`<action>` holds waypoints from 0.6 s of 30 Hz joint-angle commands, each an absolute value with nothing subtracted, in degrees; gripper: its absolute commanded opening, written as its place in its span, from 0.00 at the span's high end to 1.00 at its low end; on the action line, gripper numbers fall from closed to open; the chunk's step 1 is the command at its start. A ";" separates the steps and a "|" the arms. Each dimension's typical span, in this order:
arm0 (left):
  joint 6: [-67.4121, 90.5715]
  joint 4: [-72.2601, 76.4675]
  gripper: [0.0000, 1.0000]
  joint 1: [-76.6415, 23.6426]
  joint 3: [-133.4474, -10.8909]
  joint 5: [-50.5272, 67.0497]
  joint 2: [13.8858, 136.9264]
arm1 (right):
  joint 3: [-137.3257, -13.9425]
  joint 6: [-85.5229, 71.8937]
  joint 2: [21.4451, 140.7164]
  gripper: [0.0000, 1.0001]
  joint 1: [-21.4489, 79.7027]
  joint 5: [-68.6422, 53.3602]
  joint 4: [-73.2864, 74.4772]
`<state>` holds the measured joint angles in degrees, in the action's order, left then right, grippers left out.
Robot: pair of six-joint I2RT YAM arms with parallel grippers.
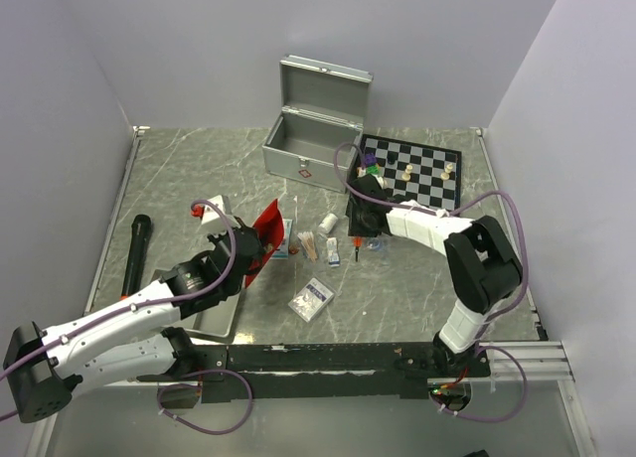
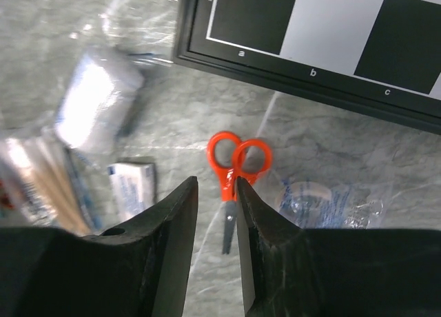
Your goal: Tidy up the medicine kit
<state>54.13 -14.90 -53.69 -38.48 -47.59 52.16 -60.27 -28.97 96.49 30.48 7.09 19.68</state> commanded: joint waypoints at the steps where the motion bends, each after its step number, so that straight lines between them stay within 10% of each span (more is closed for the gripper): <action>1: 53.00 -13.45 0.99 -53.53 -40.43 -47.20 52.73 | -63.28 -26.46 98.17 0.64 29.97 10.37 20.12; 18: 53.17 -13.10 0.99 -53.53 -40.43 -46.93 53.79 | -64.07 -25.31 104.06 0.67 29.27 9.93 20.04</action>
<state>53.43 -14.87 -53.69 -38.50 -46.96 53.74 -61.93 -26.24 102.35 29.69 8.82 20.14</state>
